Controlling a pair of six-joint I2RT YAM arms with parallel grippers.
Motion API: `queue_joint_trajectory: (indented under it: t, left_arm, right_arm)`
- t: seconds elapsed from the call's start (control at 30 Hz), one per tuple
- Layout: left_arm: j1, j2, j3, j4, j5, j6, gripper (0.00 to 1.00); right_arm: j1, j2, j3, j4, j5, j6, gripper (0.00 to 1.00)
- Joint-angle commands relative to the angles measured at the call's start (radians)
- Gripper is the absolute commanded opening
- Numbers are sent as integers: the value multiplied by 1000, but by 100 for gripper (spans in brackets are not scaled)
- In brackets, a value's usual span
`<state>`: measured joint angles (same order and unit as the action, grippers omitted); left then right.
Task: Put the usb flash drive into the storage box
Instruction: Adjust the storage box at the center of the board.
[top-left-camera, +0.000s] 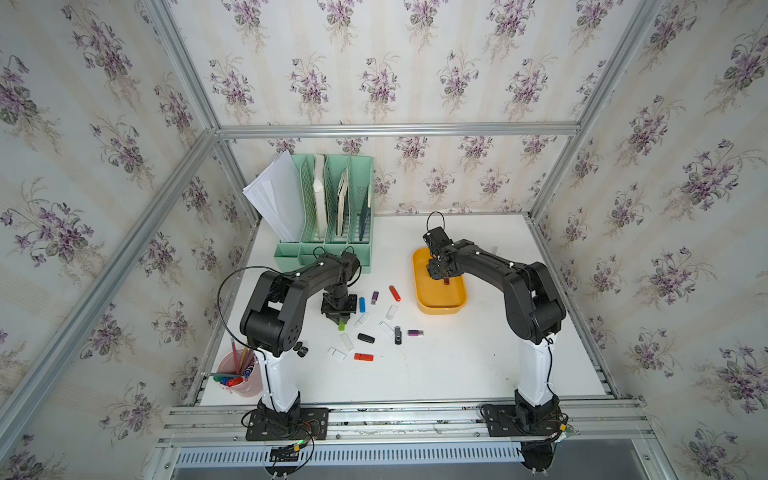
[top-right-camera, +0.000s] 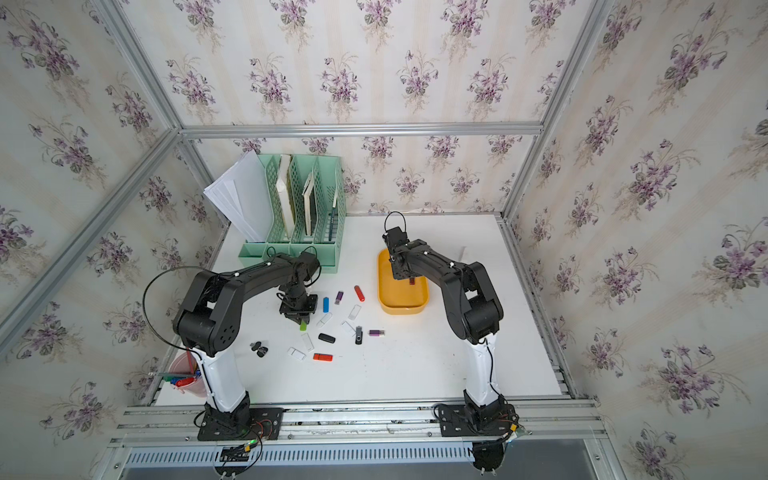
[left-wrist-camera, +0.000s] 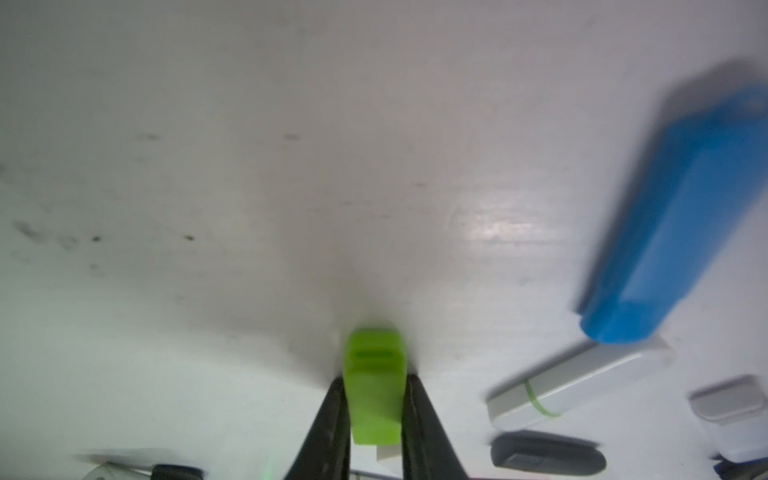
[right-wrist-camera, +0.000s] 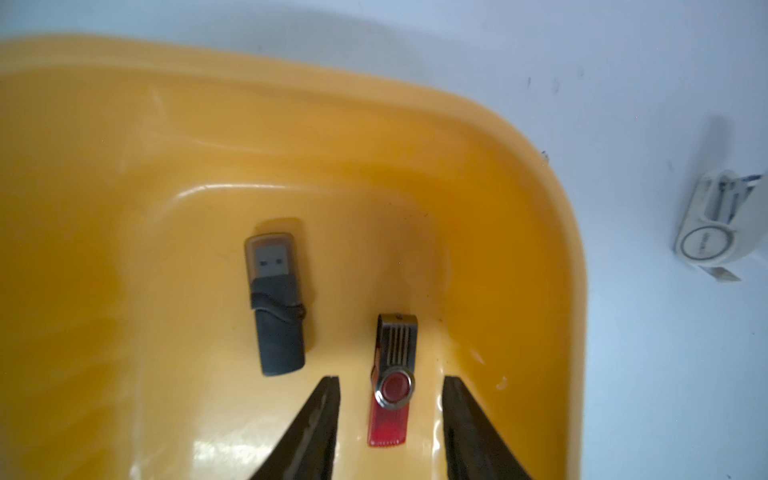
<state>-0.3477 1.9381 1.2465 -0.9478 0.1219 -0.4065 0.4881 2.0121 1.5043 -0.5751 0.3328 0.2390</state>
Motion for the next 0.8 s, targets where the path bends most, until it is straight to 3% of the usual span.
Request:
queue_joint_trajectory:
  t: [0.0,0.17,0.37,0.53,0.77]
  left_arm:
    - [-2,9,-4,48,-17,15,18]
    - [0,-14,10,25,-22,21,18]
    - [-1,-46,36,-5,-23,24,18]
    - [-5,-75,89,-50,-22,30,19]
    - [-37,-74,240,-130,-7,43,19]
  right_arm:
    - [-2,-89,-1,-6,-9,20,48]
    - [-26,-212,-40,-54,47,35,50]
    - [-172,-316,-190,-45,41,63,57]
    - [-242,-309,-272,-40,14,56,67]
    - [-240,-273,-366,26,-85,39,69]
